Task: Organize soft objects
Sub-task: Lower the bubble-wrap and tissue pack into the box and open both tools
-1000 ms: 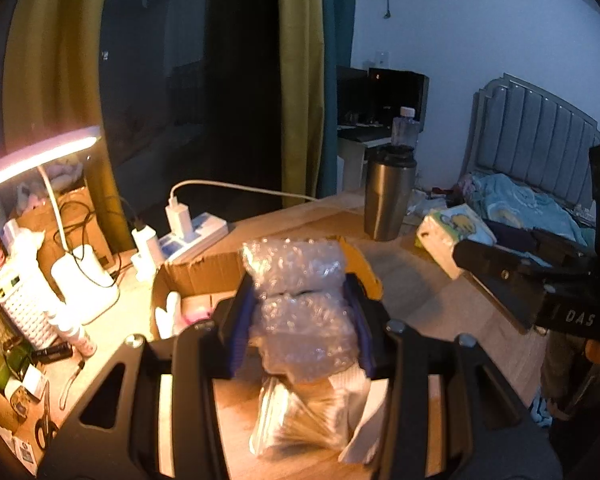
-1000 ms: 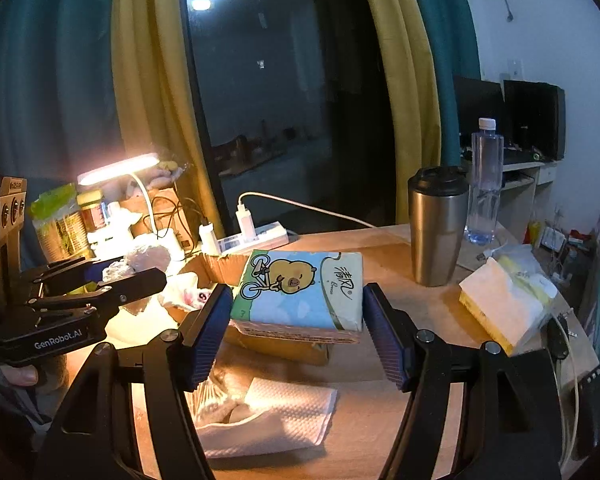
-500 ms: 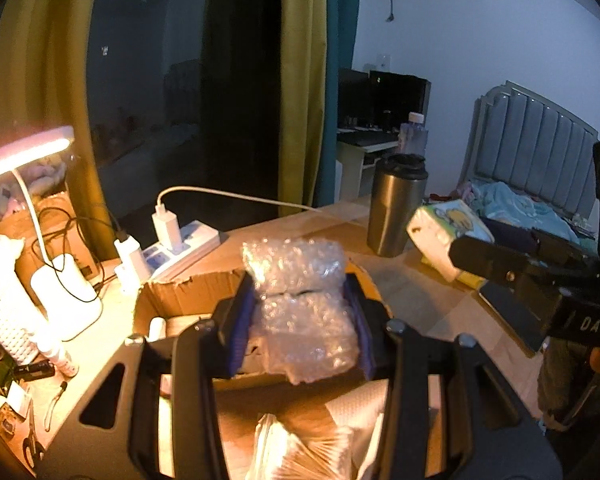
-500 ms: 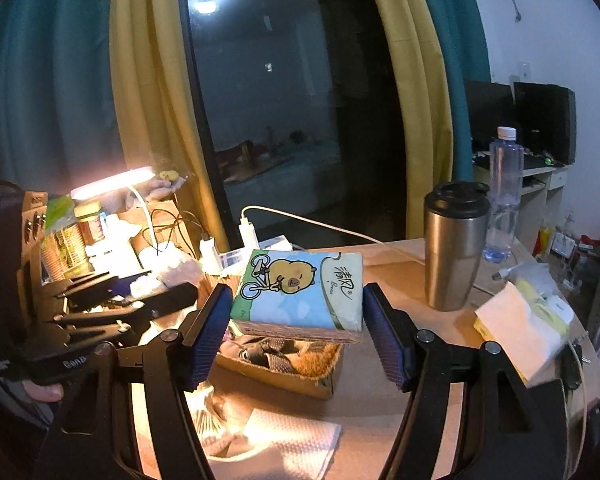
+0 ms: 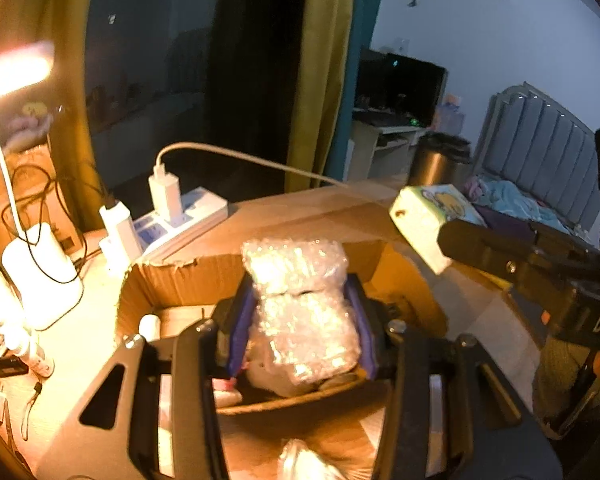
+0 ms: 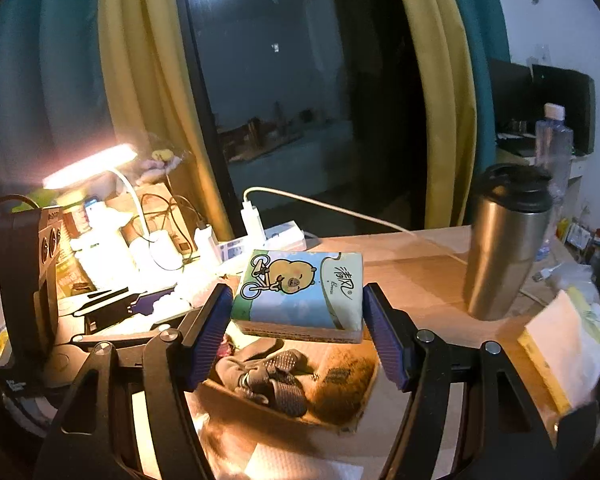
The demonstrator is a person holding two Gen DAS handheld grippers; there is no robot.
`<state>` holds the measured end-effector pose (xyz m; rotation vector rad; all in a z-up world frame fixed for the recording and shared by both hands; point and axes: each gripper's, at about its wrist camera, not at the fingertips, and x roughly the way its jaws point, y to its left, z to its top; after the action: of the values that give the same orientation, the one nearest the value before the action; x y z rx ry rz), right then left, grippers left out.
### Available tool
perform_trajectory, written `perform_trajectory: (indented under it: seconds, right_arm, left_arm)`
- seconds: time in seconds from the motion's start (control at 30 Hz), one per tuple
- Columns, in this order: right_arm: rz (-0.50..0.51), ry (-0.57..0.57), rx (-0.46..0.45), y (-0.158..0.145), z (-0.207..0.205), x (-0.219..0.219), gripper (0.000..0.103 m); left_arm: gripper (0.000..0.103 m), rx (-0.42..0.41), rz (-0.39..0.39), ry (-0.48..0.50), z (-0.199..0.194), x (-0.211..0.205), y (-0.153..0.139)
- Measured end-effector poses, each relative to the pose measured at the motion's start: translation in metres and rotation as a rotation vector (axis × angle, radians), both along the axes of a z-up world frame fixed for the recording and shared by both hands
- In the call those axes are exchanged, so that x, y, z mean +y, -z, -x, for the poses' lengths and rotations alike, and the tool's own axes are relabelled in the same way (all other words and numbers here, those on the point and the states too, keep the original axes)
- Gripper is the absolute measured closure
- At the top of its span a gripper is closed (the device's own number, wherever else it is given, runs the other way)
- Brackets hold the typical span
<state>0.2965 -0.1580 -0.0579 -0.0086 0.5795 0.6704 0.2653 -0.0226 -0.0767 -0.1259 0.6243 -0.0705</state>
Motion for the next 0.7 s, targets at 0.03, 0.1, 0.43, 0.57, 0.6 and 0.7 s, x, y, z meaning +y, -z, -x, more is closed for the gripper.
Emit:
perform_trajectory:
  seconds: [0.03, 0.1, 0.43, 0.57, 0.6, 0.7]
  right_arm:
    - [0.0, 0.002, 0.008, 0.002, -0.005, 0.003, 0.033]
    - [-0.002, 0.004, 0.026, 0.009, -0.015, 0.009, 0.033]
    - [0.02, 0.0, 0.076, 0.026, -0.03, 0.021, 0.032]
    - [0.017, 0.0, 0.059, 0.017, -0.022, 0.02, 0.032]
    - [0.016, -0.001, 0.054, 0.015, -0.019, 0.019, 0.032]
    - [0.016, -0.006, 0.035, 0.006, -0.008, 0.019, 0.032]
  left_arm:
    - [0.049, 0.011, -0.003, -0.006, -0.005, 0.002, 0.004]
    - [0.049, 0.023, 0.005, -0.004, -0.01, 0.006, 0.009]
    - [0.033, 0.063, 0.034, -0.006, -0.019, 0.016, 0.028]
    - [0.033, 0.05, 0.03, -0.013, -0.012, 0.018, 0.022]
    - [0.033, 0.046, 0.029, -0.014, -0.009, 0.018, 0.019]
    - [0.033, 0.029, 0.023, -0.02, 0.0, 0.018, 0.011]
